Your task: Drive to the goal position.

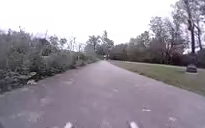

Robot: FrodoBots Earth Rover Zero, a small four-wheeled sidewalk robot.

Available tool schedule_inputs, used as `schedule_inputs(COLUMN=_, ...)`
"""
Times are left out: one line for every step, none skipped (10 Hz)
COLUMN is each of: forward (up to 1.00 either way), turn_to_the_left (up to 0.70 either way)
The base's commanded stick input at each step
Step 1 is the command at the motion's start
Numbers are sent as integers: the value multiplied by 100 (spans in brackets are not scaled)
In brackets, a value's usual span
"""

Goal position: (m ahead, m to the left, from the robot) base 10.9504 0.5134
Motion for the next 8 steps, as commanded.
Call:
schedule_inputs(forward=70, turn_to_the_left=0)
schedule_inputs(forward=70, turn_to_the_left=0)
schedule_inputs(forward=70, turn_to_the_left=0)
schedule_inputs(forward=70, turn_to_the_left=0)
schedule_inputs(forward=70, turn_to_the_left=0)
schedule_inputs(forward=70, turn_to_the_left=0)
schedule_inputs(forward=70, turn_to_the_left=0)
schedule_inputs(forward=70, turn_to_the_left=0)
